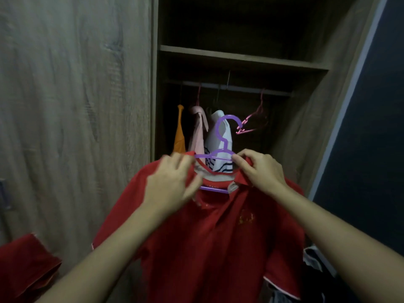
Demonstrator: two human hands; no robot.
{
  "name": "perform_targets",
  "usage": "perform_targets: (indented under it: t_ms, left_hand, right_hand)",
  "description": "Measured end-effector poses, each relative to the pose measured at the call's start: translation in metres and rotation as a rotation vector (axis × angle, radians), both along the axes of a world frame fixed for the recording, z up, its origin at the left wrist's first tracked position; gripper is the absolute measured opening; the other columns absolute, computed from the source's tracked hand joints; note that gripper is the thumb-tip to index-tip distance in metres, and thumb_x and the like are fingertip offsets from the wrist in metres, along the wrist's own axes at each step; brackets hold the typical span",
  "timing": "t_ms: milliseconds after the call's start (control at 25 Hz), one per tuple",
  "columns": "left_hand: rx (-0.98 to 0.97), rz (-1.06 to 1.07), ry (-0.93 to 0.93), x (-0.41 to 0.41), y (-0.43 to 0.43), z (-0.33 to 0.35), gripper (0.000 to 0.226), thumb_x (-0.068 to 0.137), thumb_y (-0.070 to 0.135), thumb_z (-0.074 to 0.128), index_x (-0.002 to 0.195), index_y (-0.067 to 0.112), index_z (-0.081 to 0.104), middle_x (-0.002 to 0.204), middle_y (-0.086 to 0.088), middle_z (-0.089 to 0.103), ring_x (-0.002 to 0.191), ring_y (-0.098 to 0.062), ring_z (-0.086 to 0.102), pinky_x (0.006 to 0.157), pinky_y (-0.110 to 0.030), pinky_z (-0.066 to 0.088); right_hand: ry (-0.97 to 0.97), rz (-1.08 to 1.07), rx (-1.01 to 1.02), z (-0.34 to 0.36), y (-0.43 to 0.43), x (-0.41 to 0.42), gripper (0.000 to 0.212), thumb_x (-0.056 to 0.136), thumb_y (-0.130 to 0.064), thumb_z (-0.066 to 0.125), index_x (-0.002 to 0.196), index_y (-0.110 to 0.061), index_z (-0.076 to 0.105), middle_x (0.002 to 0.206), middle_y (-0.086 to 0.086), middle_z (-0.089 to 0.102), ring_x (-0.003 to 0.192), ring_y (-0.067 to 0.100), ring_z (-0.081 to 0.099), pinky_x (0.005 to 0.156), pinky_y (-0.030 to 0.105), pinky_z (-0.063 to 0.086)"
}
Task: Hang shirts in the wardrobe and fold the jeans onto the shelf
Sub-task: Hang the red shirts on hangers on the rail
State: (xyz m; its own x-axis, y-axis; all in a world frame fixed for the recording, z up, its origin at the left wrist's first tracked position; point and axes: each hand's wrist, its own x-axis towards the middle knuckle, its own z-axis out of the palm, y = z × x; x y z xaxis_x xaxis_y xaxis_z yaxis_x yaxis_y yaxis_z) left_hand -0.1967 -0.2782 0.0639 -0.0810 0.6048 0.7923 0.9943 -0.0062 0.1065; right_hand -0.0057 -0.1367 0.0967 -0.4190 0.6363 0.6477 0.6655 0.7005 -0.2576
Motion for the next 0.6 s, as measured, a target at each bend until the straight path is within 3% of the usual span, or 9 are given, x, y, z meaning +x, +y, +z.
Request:
perform_targets:
  t_ms: [40,120,240,400,600]
  left_hand:
    - [0.056,0.009,-0.019,-0.019,0.001,0.002,0.046,0.083,0.054,0.042,0.112,0.02,0.052,0.112,-0.006,0.057,0.101,-0.028,0.056,0.075,-0.039,0.05]
    - [-0.071,-0.046,-0.095,-0.053,0.006,0.009,0.061,0.08,0.067,0.039,0.114,0.02,0.057,0.112,-0.005,0.062,0.104,-0.025,0.058,0.083,-0.039,0.047]
    - [-0.212,-0.211,-0.121,-0.071,0.008,0.009,0.068,0.075,0.082,0.028,0.083,0.022,0.06,0.069,0.005,0.062,0.071,-0.018,0.064,0.063,-0.035,0.047]
    - [-0.089,-0.259,-0.206,-0.087,0.003,0.015,0.034,0.078,0.063,0.044,0.069,0.034,0.059,0.056,0.013,0.055,0.054,0.001,0.051,0.053,-0.023,0.037]
    - [-0.079,-0.322,-0.29,-0.093,-0.005,0.024,0.022,0.081,0.05,0.056,0.063,0.038,0.055,0.055,0.015,0.052,0.048,0.001,0.042,0.047,-0.014,0.03]
  right_hand:
    - [0.043,0.027,0.002,0.003,0.001,0.005,0.035,0.083,-0.068,0.041,0.091,-0.04,0.062,0.078,-0.013,0.067,0.086,0.017,0.065,0.067,0.03,0.04]
    - [0.101,0.073,0.017,0.005,0.001,0.011,0.033,0.081,-0.068,0.041,0.089,-0.042,0.061,0.071,-0.017,0.063,0.082,0.011,0.065,0.067,0.029,0.042]
    - [0.082,0.11,0.047,0.007,0.001,0.013,0.028,0.083,-0.064,0.045,0.093,-0.042,0.06,0.08,-0.018,0.067,0.085,0.009,0.065,0.07,0.029,0.045]
    - [-0.107,0.002,0.117,0.014,0.012,0.02,0.035,0.085,-0.065,0.042,0.104,-0.041,0.059,0.098,-0.01,0.071,0.098,0.017,0.064,0.074,0.031,0.042]
    - [0.075,0.249,-0.135,0.004,0.029,0.041,0.036,0.082,-0.069,0.034,0.088,-0.044,0.059,0.081,-0.013,0.066,0.083,0.01,0.062,0.08,0.044,0.049]
